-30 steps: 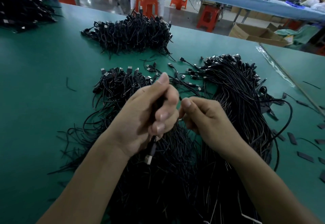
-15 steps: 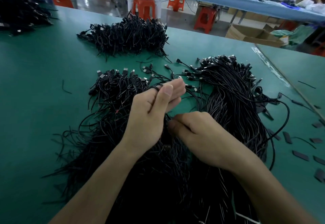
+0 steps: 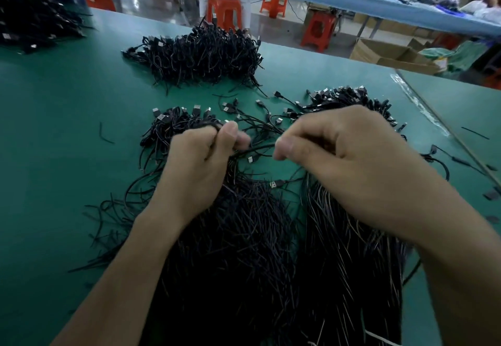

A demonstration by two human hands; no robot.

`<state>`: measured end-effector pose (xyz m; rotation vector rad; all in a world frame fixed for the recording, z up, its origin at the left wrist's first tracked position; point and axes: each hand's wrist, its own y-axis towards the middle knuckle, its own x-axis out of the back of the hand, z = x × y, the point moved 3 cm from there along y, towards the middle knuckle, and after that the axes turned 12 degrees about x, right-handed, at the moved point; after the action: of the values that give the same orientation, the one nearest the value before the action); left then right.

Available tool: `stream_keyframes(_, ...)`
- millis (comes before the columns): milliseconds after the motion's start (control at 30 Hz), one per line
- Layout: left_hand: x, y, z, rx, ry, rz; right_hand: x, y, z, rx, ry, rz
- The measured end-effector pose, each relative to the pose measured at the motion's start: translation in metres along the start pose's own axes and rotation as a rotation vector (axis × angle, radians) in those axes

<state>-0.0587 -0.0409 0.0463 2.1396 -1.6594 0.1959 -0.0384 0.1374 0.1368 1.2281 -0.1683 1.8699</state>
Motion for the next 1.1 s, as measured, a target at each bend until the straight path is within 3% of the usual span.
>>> stream_keyframes(67, -0.006, -0.005, -0.001, 0.191, -0.275, 0.314, 0.000, 0.005, -0.009, 0.007, -0.072, -0.101)
stream_keyframes(133, -0.010, -0.013, -0.005, 0.282, -0.389, 0.542, -0.007, 0.010, -0.022, -0.008, -0.012, -0.198)
stream_keyframes(267, -0.012, -0.020, -0.013, 0.304, -0.654, 0.780, -0.034, 0.006, -0.046, -0.109, 0.219, -0.270)
stream_keyframes(367, -0.013, -0.019, -0.015, 0.289, -0.878, 0.768, -0.057, -0.003, -0.050, -0.137, 0.304, -0.168)
stream_keyframes(533, -0.011, -0.008, -0.007, 0.213, -1.062, 0.514, -0.078, -0.019, -0.040, -0.139, 0.242, 0.079)
stream_keyframes(600, -0.013, -0.006, -0.003, 0.153, -0.933, 0.414, -0.077, -0.022, -0.033, -0.096, 0.186, 0.127)
stream_keyframes(700, -0.016, -0.008, -0.002, 0.047, -0.429, 0.294, -0.066, -0.022, -0.030, -0.044, 0.130, 0.153)
stream_keyframes(767, -0.020, -0.012, -0.003, 0.033, -0.130, 0.325, -0.055, -0.021, -0.031, -0.008, 0.063, 0.171)
stream_keyframes(833, -0.026, -0.016, -0.003, 0.074, -0.020, 0.421, -0.041, -0.020, -0.029, 0.051, 0.034, 0.123)
stream_keyframes(1000, -0.032, -0.026, -0.012, 0.254, -0.344, 0.686, -0.023, -0.014, -0.033, 0.085, 0.189, -0.091)
stream_keyframes(1100, -0.027, -0.028, -0.015, 0.308, -0.526, 0.860, -0.025, -0.011, -0.037, 0.054, 0.412, -0.081)
